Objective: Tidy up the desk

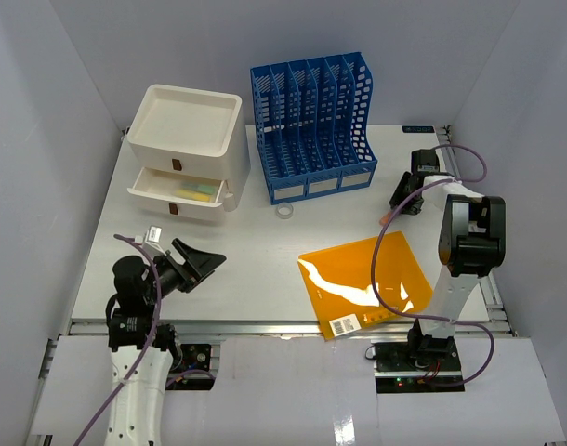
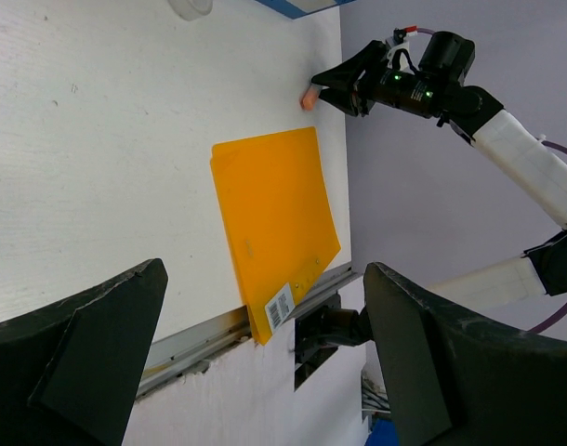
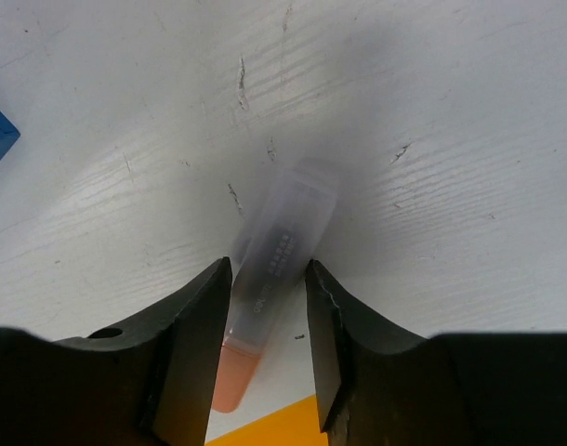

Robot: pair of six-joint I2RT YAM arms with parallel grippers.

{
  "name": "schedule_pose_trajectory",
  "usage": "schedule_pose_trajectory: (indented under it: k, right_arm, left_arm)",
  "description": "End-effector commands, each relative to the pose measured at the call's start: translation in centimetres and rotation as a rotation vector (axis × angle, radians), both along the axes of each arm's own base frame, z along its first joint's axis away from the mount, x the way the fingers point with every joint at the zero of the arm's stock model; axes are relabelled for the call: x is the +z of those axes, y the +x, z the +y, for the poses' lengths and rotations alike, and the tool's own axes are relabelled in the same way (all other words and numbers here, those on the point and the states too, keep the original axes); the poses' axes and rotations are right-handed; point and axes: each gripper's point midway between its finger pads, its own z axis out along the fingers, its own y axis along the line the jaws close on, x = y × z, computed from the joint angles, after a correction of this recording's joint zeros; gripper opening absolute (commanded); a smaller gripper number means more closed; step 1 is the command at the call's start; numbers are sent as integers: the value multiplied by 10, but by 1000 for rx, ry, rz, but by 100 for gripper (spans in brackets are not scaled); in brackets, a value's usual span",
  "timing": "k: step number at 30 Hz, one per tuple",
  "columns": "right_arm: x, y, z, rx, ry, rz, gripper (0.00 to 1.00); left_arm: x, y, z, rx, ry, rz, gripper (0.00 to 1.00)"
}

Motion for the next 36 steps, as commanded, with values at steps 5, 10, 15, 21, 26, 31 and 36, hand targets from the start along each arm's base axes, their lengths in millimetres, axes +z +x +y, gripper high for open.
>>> schedule_pose_trajectory:
  k: [5,10,15,21,26,31,36]
  right_arm:
    - [-23,-9,4,39,15,26,23]
    - [1,-9,19,118,71,-71,13]
    - [50,-17,31,233,81,-254,8]
    - [124,-51,65,469,120,-517,8]
    - [164,-83,114,654,179,-670,8]
    - [189,-107,137,739,290,-727,8]
    - [209,-135,151,810,379,-776,8]
  left_arm:
    - [2,-2,-7,-50,-29,16,98]
    - [2,0,-12,-92,-27,22,98]
    - [8,-2,-28,-165,-51,10,98]
    - [20,1,-75,-284,-42,-24,98]
    - [35,-8,-175,-451,59,-143,98]
    - [38,0,-243,-512,121,-249,96]
    - [35,43,-286,-413,94,-297,92]
